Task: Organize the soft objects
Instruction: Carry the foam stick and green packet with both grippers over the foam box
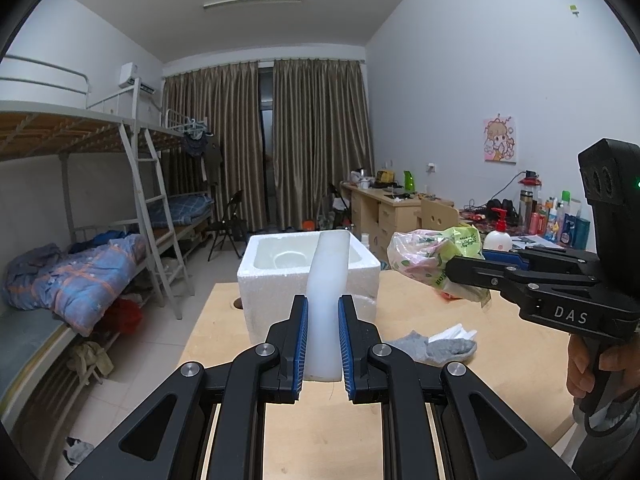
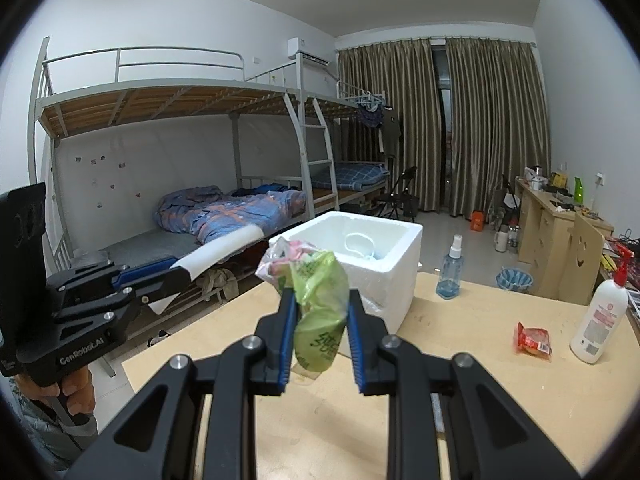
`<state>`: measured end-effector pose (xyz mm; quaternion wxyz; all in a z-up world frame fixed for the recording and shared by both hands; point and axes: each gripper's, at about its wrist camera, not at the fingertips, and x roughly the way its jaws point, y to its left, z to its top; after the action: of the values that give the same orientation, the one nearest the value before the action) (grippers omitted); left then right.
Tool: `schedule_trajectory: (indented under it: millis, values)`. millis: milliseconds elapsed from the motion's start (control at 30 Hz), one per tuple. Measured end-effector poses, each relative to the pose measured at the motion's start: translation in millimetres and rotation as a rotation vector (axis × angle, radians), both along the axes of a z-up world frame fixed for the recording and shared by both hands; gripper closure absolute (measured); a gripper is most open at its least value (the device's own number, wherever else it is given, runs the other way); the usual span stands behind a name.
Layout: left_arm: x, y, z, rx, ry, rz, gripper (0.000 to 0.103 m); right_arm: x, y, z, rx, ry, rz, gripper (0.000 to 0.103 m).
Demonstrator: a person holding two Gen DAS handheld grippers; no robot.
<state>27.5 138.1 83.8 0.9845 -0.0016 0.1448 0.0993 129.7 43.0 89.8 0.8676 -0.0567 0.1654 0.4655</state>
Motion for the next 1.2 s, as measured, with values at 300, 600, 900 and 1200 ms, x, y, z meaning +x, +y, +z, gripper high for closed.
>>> schedule_trajectory:
  millis: [300,600,900,1200]
  values:
    - [28,15,12,-0.001,0.009,-0.001,0.087,22,20,11,-0.024,0.005,-0.003,0.075]
    - [57,34,23,-0.012,0.013,0.008,0.087,41,41,21,-0.054,0.003,0.006,0.075]
    - [86,54,35,-0.018,0.018,0.019,0.087,62,54,28,-0.063,-0.004,0.006,0.075]
    - [112,67,41,-0.016,0.024,0.022,0.087,86,71,30,-0.072,0.007,0.010,0.075]
